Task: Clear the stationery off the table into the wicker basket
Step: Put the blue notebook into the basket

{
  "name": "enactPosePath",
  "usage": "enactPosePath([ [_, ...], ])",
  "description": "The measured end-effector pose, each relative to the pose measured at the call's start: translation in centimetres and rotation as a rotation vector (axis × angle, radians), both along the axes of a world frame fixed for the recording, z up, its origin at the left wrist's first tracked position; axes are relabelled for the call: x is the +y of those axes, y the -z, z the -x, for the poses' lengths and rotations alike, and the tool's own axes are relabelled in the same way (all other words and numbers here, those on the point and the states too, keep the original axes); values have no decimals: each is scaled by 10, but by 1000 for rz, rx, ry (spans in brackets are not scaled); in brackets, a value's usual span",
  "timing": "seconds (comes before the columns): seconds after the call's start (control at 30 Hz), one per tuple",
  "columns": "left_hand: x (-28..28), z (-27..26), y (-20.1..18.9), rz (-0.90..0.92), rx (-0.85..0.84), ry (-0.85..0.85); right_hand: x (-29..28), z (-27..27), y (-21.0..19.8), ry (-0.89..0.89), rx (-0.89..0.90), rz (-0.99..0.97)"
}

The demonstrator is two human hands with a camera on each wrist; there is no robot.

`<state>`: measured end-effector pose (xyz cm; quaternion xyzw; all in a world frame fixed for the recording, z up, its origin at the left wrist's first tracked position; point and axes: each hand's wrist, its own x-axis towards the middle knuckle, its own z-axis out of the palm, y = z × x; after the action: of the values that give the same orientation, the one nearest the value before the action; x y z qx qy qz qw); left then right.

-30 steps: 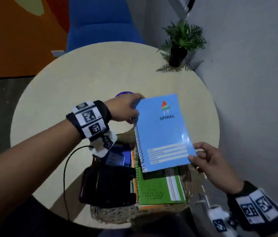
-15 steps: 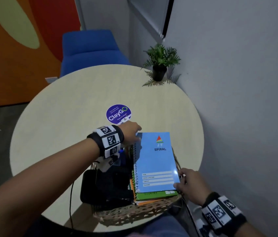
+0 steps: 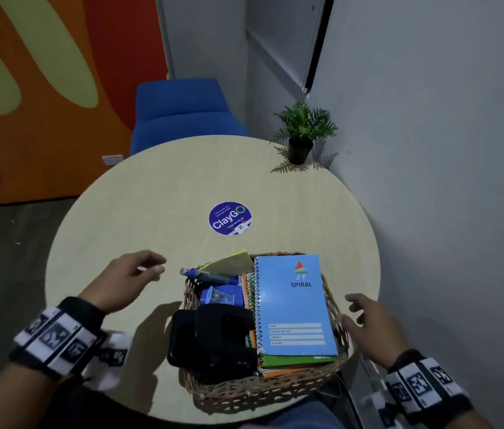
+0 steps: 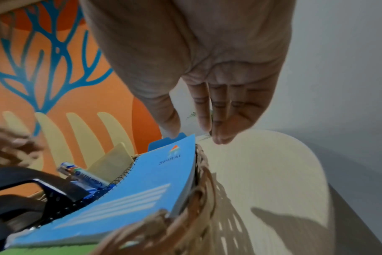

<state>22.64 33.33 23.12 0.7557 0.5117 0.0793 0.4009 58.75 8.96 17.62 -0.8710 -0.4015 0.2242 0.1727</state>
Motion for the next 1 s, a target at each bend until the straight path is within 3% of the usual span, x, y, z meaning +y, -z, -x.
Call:
enactPosePath([
  [0.17, -55, 7, 58, 534, -243, -336, 1, -8, 18, -3, 342, 164],
  [0.4, -77, -20, 58, 846, -304, -348, 19, -4, 16, -51, 440, 195],
  [0.53, -72, -31, 53, 862, -339, -296, 27, -11, 20, -84, 425, 185],
  [0.7, -25, -59, 53, 676, -246, -258, 32, -22, 28, 16, 488, 205],
  [1.0, 91, -203, 15, 343, -140, -42, 53, -71, 21, 393, 707, -33],
])
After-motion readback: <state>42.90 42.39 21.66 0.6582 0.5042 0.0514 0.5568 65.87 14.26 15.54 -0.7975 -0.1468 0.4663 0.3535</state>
